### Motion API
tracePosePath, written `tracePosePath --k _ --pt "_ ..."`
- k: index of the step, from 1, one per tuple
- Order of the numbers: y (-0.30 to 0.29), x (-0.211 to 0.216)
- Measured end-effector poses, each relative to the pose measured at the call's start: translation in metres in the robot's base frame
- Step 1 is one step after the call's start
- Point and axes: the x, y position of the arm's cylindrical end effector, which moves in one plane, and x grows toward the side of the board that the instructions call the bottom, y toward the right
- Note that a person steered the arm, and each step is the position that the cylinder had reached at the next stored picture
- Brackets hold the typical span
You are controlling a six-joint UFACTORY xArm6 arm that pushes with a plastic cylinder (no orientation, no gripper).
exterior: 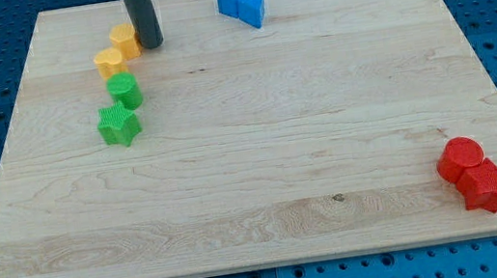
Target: Nudge the yellow heart a bit right
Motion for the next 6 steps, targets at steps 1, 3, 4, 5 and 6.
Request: tracePosePath --k 1,3,4,5,6 --pt "0.0 -0.005" --pt "-0.049 -0.037" --pt "-0.12 -0.037" --pt "-0.168 -0.032" --pt "-0.175 -0.011"
